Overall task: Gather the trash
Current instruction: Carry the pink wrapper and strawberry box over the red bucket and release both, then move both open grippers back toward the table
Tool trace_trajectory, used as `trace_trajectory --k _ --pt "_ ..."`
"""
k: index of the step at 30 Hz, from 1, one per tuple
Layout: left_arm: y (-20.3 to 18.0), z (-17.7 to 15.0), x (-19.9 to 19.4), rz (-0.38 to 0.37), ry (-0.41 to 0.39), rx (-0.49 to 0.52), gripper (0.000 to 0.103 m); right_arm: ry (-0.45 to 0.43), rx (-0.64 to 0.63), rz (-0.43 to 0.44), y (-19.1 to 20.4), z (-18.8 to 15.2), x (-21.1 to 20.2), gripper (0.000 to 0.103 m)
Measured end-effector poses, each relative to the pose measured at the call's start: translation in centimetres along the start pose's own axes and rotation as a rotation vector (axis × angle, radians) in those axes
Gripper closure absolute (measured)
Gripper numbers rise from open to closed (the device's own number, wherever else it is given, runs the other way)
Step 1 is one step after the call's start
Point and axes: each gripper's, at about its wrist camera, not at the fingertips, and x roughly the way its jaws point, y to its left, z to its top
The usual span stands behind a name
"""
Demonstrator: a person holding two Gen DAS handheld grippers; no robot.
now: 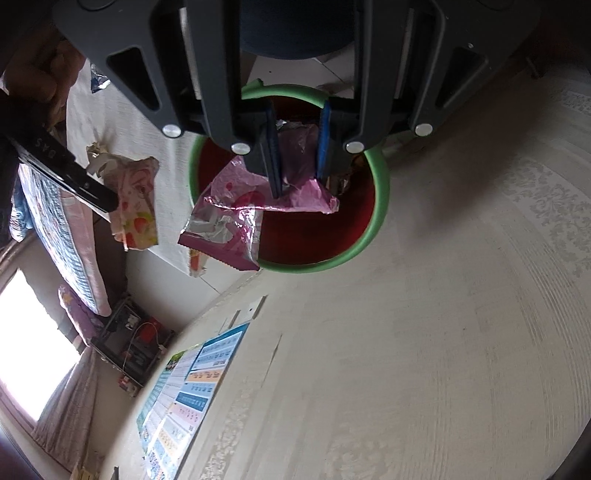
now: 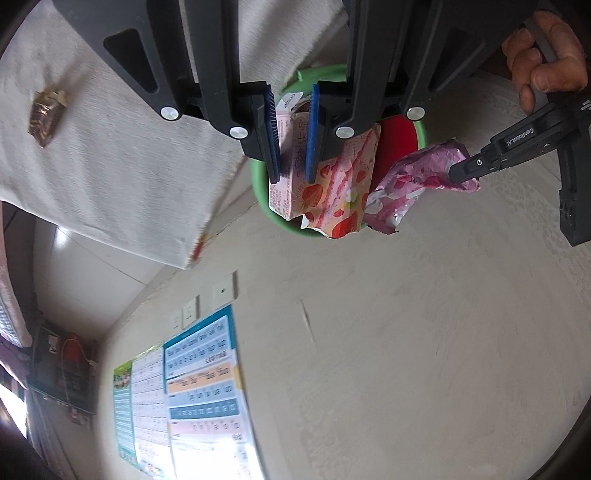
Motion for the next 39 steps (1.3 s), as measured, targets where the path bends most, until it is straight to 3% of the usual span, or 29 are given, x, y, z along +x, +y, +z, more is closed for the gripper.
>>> trace_trajectory --k 15,17,19,21,22,24,27,30,39 --pt "1.3 0.4 1.5 0.069 0.012 -0.02 0.085 0.082 -0.05 0.013 2.4 -0.1 5.6 0.088" --pt "1.4 0.5 1.9 0.059 0.022 -0.029 0.079 0.086 -0.06 0.006 2.6 -0.1 6.0 0.086" --pt "1.4 0.6 2.1 0.063 0.018 -0.027 0.066 0.09 -0.064 0.009 2.7 -0.1 6.2 0.08" --pt "1.4 0.5 1.8 0.067 0.002 -0.03 0.039 0.084 -0.063 0.007 2.5 -0.3 6.1 0.058" --pt "1.4 0.4 1.6 0.069 -0.01 -0.033 0.035 0.08 -0.064 0.005 2.4 -0.4 5.9 0.055" --pt "1.4 0.3 1.3 0.081 -0.027 -0.034 0.014 0.081 -0.058 0.001 2.0 -0.6 5.7 0.048" --pt "1.2 -0.1 0.9 0.086 -0.042 -0.028 0.006 0.083 -0.041 -0.012 1.1 -1.1 5.1 0.035" --pt "0.6 -0.6 0.9 0.076 -0.032 -0.016 0.006 0.071 -0.024 -0.031 0.0 -1.5 3.6 0.022" --pt "-5.5 -3.0 1.3 -0.028 0.013 0.086 0.006 0.058 0.032 -0.109 -4.7 -4.1 -1.0 0.019"
